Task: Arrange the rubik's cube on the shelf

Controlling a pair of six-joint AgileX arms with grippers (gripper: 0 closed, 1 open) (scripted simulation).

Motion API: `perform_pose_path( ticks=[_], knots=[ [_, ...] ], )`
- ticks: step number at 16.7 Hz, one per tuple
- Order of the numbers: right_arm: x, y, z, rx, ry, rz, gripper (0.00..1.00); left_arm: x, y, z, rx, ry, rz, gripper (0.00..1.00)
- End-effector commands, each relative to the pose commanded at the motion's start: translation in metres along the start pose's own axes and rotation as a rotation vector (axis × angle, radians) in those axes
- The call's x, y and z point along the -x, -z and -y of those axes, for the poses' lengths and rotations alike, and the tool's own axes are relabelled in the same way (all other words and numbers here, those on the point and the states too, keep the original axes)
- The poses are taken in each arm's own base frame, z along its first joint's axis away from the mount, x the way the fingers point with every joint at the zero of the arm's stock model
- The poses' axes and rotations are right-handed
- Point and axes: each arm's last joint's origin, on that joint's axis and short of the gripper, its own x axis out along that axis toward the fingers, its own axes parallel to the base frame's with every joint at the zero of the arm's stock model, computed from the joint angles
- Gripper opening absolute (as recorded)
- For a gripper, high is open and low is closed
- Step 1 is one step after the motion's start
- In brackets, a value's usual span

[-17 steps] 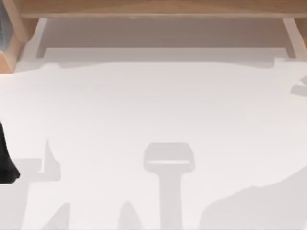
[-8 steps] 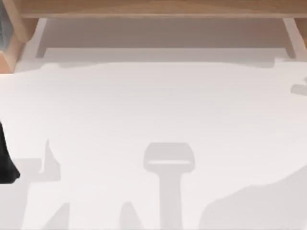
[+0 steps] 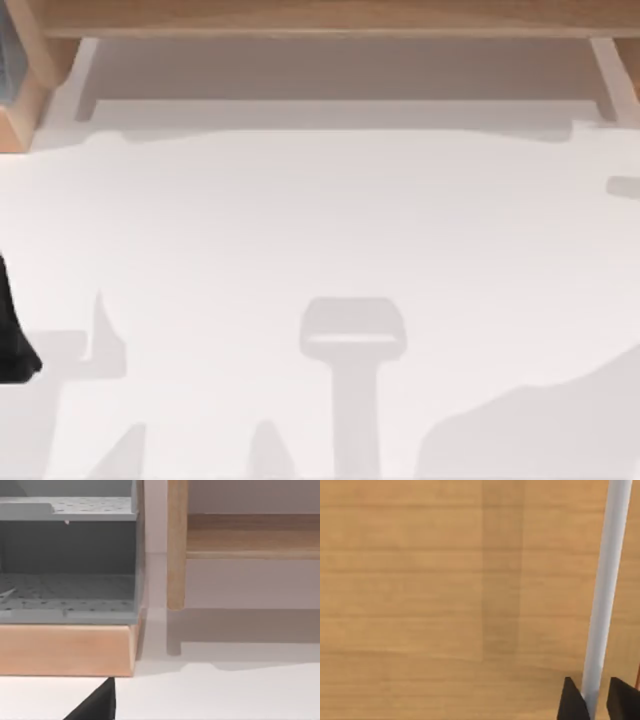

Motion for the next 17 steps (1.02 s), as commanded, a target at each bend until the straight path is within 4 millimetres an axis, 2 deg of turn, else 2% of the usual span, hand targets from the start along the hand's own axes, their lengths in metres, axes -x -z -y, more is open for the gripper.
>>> perform_pose_path(
  ticks=[11, 13, 17],
  knots=[
    [0.004, 0.003, 0.002, 0.001, 0.006, 0.000, 0.00, 0.000, 0.000, 0.000, 0.000, 0.000, 0.000, 1.00],
    [0.017, 0.004, 0.005, 0.007, 0.019, -0.003, 0.00, 0.000, 0.000, 0.000, 0.000, 0.000, 0.000, 1.00],
    [0.053, -0.001, -0.007, -0.015, -0.025, -0.001, 0.00, 0.000, 0.000, 0.000, 0.000, 0.000, 0.000, 1.00]
  ],
)
